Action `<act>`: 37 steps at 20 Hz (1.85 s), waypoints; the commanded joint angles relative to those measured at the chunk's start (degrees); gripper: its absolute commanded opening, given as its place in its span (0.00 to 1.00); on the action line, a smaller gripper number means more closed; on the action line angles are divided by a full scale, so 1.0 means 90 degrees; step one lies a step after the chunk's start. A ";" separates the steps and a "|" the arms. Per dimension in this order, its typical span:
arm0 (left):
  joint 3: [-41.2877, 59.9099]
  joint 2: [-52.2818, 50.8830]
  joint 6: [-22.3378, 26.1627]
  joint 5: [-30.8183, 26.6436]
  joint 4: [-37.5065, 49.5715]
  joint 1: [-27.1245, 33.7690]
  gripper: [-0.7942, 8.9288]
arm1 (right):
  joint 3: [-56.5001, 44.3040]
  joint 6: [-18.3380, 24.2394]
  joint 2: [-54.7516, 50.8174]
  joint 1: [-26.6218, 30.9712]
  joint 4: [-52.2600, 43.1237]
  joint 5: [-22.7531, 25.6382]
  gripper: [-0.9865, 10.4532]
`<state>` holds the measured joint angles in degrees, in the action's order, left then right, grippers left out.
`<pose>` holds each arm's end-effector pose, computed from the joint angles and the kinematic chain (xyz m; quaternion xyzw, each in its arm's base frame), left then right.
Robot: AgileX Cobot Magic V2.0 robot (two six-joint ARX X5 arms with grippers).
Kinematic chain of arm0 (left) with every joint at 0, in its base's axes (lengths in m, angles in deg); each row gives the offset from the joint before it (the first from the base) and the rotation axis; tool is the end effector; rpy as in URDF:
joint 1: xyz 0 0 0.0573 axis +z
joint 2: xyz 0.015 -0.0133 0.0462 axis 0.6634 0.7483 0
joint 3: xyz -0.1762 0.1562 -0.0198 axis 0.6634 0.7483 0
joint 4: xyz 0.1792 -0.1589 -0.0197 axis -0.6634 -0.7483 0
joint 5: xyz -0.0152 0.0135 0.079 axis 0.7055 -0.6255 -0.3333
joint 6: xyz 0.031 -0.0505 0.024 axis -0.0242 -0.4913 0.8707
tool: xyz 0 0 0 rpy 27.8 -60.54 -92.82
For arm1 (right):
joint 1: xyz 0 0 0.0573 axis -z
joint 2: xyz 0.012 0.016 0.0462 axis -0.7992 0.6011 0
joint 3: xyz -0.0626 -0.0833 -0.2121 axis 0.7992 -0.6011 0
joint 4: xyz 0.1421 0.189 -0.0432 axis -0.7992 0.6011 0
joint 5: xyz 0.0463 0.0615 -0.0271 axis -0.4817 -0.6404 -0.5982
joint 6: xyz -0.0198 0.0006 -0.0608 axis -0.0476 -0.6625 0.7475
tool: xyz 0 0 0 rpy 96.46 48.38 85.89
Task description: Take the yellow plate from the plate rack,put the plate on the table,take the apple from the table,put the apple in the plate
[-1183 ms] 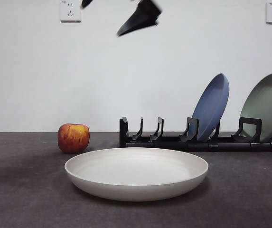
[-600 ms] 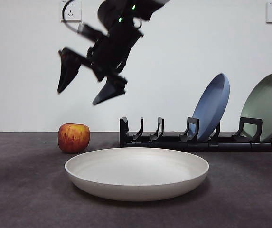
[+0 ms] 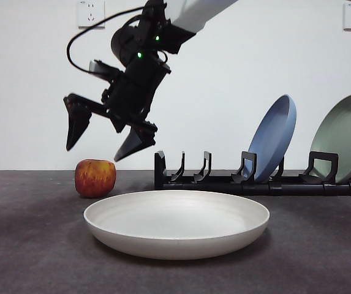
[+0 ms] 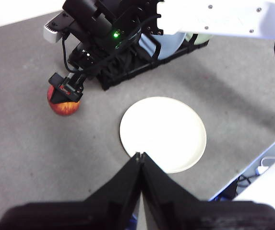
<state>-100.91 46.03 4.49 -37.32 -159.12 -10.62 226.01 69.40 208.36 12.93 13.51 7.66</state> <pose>0.0635 -0.0630 0.3821 0.0398 0.2800 -0.2727 0.9196 0.3938 0.3455 0.1869 -0.0866 0.4090 0.4053 0.8130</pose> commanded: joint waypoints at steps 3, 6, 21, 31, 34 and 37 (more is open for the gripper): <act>0.0027 -0.0032 -0.0012 0.0017 -0.0138 -0.0002 0.07 | 0.0019 -0.0172 0.0226 -0.0017 -0.0029 0.0129 0.66; 0.0027 -0.0039 0.0032 0.0019 -0.0148 -0.0002 0.07 | 0.0019 -0.0194 0.0226 -0.0017 0.0002 0.0289 0.66; 0.0027 -0.0148 0.0083 0.0019 -0.0216 -0.0005 0.07 | 0.0017 -0.0367 0.0308 -0.0007 0.0104 0.0092 0.64; 0.0027 -0.0197 0.0080 0.0022 -0.0430 -0.0005 0.07 | 0.0017 -0.0697 0.0508 -0.0051 -0.0080 0.0100 0.60; 0.0027 -0.0206 0.0080 0.0022 -0.0474 -0.0002 0.07 | 0.0017 -0.0862 0.0508 -0.0049 -0.0231 0.0092 0.55; 0.0027 -0.0206 0.0083 0.0019 -0.0525 -0.0002 0.07 | 0.0017 -0.0855 0.0508 -0.0049 -0.0177 0.0090 0.52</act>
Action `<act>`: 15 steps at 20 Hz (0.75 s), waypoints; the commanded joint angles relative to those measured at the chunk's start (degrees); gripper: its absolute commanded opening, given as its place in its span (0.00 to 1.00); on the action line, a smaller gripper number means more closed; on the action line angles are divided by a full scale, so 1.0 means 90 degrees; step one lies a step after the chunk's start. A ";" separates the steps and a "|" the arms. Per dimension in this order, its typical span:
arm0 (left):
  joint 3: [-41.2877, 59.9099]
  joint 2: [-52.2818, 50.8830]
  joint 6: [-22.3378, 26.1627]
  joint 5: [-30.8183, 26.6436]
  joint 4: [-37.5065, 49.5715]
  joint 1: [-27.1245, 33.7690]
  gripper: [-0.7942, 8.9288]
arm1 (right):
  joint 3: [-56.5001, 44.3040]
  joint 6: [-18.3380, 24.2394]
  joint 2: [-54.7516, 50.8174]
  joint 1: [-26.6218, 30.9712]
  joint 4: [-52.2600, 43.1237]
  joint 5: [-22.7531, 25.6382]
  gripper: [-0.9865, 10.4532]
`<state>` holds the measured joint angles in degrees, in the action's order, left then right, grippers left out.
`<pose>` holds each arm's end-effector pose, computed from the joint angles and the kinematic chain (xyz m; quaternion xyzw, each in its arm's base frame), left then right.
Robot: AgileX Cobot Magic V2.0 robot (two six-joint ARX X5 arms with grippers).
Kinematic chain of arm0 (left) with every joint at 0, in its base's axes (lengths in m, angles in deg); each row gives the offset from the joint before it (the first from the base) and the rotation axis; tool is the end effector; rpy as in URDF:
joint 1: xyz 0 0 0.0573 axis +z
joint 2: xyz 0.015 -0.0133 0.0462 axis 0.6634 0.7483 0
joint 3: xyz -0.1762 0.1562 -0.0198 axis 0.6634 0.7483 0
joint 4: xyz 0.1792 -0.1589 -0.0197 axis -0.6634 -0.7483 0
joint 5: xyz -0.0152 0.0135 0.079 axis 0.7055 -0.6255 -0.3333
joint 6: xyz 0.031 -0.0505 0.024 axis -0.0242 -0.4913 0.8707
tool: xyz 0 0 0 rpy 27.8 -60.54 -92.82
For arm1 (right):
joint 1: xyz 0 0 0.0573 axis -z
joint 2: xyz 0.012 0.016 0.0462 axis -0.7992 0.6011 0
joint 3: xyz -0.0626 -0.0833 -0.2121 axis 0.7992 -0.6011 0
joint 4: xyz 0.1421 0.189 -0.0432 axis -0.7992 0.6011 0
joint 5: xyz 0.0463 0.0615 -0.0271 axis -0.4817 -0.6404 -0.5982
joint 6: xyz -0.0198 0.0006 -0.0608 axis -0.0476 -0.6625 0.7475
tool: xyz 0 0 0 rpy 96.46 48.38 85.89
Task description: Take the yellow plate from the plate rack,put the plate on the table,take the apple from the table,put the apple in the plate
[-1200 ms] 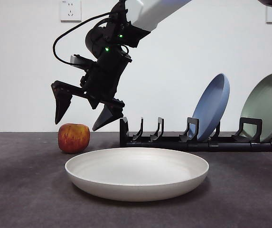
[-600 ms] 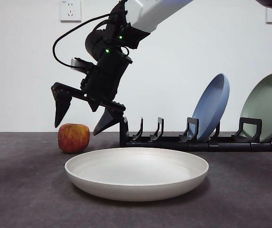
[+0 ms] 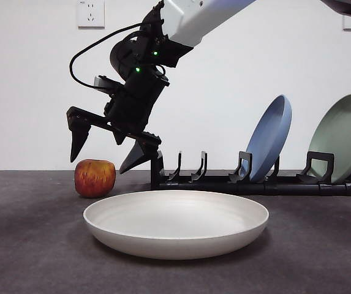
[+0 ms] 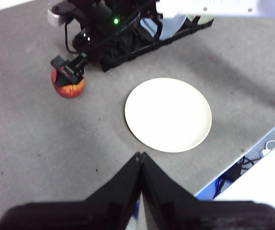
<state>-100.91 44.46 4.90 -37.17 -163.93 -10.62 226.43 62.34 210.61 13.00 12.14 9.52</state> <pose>0.0554 -0.0529 0.3762 0.0586 0.3013 -0.2692 0.9129 0.3994 0.3476 0.1708 -0.0432 0.4341 0.3647 0.8226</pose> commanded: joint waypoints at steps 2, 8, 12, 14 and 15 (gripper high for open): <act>0.0027 -0.0032 0.0036 -0.0002 0.0010 -0.0002 0.07 | -0.0029 -0.0063 0.0257 -0.0061 0.0000 -0.0119 0.44; 0.0027 -0.0032 0.0034 0.0000 0.0010 -0.0002 0.07 | -0.0029 -0.0046 0.0257 -0.0061 0.0129 -0.0104 0.30; 0.0027 -0.0032 0.0036 0.0000 0.0002 -0.0002 0.07 | -0.0029 -0.0029 0.0257 -0.0066 0.0114 0.0051 0.16; 0.0027 -0.0032 0.0034 0.0000 0.0005 -0.0002 0.07 | -0.0027 0.0000 0.0243 -0.0095 0.0066 0.0053 0.11; 0.0027 -0.0032 0.0034 0.0000 0.0005 -0.0002 0.07 | -0.0015 0.0027 0.0209 -0.0102 0.0053 0.0056 0.07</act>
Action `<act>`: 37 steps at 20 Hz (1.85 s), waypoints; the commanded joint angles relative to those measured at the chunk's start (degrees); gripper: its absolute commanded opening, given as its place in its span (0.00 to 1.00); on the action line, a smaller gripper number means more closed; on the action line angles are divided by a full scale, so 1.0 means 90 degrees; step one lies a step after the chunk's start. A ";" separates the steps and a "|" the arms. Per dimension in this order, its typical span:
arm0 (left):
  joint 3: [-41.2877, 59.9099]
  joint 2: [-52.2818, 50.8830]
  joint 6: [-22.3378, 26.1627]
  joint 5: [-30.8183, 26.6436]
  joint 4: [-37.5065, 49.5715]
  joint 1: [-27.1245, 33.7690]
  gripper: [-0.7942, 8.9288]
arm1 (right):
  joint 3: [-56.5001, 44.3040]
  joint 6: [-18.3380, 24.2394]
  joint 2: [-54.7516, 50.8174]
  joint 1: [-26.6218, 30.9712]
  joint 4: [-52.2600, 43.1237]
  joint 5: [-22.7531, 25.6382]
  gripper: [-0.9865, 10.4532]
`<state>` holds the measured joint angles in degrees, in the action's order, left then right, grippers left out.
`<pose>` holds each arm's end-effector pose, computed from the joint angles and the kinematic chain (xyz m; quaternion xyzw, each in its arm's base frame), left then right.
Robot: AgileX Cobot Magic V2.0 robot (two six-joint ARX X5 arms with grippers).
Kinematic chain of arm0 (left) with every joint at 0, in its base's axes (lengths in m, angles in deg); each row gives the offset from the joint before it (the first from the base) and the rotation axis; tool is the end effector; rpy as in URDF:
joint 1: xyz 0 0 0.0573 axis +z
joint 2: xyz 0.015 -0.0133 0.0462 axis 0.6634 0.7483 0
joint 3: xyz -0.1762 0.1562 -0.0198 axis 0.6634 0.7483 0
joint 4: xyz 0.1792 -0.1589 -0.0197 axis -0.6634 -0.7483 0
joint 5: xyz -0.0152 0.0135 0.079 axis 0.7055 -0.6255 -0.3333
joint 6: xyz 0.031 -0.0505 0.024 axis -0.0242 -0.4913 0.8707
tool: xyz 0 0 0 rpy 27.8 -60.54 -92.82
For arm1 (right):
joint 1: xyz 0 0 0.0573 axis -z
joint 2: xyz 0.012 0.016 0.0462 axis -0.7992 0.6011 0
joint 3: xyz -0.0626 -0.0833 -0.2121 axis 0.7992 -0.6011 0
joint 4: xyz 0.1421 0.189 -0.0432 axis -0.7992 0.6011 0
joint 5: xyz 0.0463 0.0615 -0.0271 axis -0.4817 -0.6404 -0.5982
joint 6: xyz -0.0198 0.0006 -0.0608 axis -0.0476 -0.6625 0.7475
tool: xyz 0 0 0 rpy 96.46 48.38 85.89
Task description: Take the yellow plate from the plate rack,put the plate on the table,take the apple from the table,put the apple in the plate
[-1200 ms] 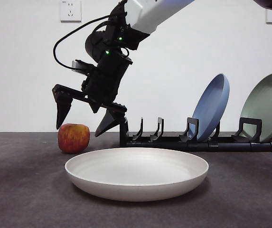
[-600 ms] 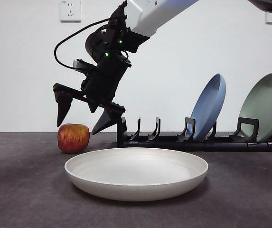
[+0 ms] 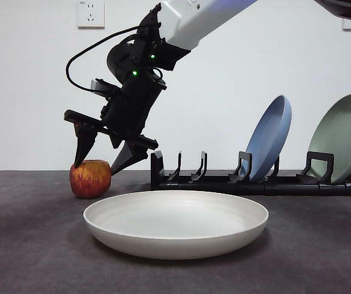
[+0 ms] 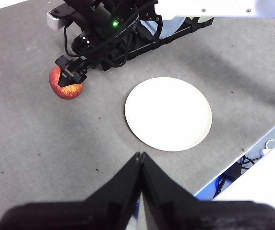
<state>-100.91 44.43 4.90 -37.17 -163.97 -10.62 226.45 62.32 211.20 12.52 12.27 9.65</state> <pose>0.0553 -0.0528 0.3762 0.0586 0.3014 -0.2692 0.9128 0.3969 0.3511 0.1655 -0.0469 0.4391 0.3657 0.8193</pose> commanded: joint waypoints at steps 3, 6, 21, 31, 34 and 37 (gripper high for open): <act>0.0027 -0.0029 0.0032 0.0002 0.0012 -0.0002 0.07 | 0.0255 0.0095 0.0073 -0.0090 0.0146 0.0066 0.08; 0.0027 -0.0029 0.0032 0.0000 0.0019 -0.0002 0.07 | 0.1166 0.0148 0.0049 -0.0119 0.0699 0.0075 0.08; 0.0027 -0.0041 0.0131 0.0000 -0.0053 -0.0002 0.07 | 0.4850 0.0741 0.0022 -0.0131 0.4286 0.0301 0.08; 0.0027 -0.0053 0.0265 0.0005 0.0172 -0.0002 0.07 | 0.4592 0.0789 -0.2033 -0.0243 0.4291 0.0393 0.07; 0.0027 -0.0053 0.0367 0.0109 0.0359 -0.0002 0.07 | 0.3529 0.0937 -0.3237 -0.0243 0.4291 0.0406 0.08; 0.0027 -0.0053 0.0440 0.0296 0.0430 -0.0002 0.07 | 0.1586 0.1268 -0.4694 -0.0245 0.4289 0.0682 0.08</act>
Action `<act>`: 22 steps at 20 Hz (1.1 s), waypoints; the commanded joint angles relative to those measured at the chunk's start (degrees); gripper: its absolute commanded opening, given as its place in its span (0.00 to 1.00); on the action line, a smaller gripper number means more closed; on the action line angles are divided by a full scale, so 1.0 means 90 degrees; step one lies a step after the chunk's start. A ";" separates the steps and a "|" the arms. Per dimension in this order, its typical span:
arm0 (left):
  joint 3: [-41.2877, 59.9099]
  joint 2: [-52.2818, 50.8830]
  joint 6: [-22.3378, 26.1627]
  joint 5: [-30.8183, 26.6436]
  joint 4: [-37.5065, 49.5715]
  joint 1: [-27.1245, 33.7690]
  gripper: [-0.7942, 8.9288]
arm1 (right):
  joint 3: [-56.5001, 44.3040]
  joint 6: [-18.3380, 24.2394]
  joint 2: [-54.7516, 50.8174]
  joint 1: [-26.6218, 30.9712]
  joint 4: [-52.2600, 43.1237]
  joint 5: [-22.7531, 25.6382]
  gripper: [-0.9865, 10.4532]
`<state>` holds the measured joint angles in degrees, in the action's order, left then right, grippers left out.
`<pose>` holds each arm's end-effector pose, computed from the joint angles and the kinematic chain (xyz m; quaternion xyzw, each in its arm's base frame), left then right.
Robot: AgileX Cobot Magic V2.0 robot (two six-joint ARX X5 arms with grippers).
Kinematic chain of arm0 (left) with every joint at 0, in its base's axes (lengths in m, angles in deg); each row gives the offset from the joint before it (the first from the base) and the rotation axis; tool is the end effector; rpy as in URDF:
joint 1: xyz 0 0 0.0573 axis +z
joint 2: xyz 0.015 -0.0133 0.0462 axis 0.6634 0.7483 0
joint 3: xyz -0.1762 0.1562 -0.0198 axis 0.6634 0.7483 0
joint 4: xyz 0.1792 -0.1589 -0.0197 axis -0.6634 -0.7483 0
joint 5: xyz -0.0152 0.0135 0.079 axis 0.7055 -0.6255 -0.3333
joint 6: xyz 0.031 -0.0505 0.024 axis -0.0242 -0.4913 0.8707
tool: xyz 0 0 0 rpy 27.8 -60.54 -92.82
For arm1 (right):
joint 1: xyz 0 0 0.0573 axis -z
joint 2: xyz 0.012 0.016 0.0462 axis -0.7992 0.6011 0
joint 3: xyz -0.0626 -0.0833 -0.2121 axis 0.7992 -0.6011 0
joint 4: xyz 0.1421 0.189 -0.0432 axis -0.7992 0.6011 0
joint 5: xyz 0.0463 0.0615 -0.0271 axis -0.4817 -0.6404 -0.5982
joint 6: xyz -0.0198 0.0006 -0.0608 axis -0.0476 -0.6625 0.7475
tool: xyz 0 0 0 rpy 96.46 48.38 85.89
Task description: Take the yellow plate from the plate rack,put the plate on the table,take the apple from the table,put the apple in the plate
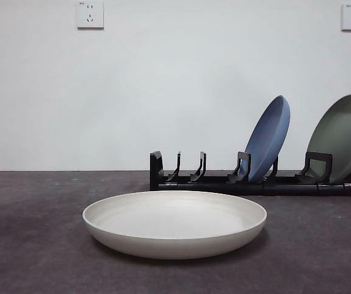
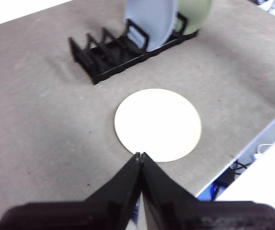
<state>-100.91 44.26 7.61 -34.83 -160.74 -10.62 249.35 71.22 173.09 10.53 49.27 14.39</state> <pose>0.0559 -0.0563 0.3812 0.0596 0.2768 -0.2996 0.9111 0.2152 0.2045 0.4963 -0.0738 0.2144 0.4067 0.8850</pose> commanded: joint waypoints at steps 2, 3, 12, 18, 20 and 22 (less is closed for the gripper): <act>0.0027 -0.0032 0.0187 0.0036 0.0102 -0.0002 0.07 | -0.2346 0.0488 -0.1258 -0.0024 0.0177 0.0189 0.08; 0.0027 -0.0032 0.0194 0.0036 0.0146 -0.0002 0.07 | -0.3016 0.0515 -0.1547 -0.0024 0.0175 0.0177 0.08; 0.0027 -0.0024 0.0228 0.0053 0.0124 -0.0002 0.07 | -0.8650 0.0381 -0.2234 -0.0012 -0.3288 -0.0522 0.08; 0.0027 -0.0024 0.0231 0.0053 0.0129 -0.0002 0.07 | -1.0962 0.0085 -0.2062 -0.0005 -0.5506 -0.0512 0.08; 0.0027 -0.0010 0.0228 0.0053 0.0138 -0.0002 0.07 | -1.1334 -0.0036 -0.2042 0.0017 -0.5989 -0.0466 0.08; 0.0027 -0.0007 0.0228 0.0083 0.0136 -0.0002 0.07 | -1.1616 -0.0044 -0.2040 0.0024 -0.6414 -0.0466 0.08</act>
<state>-100.91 44.28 9.03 -34.35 -159.73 -10.62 145.34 71.55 154.51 10.68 -7.86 10.24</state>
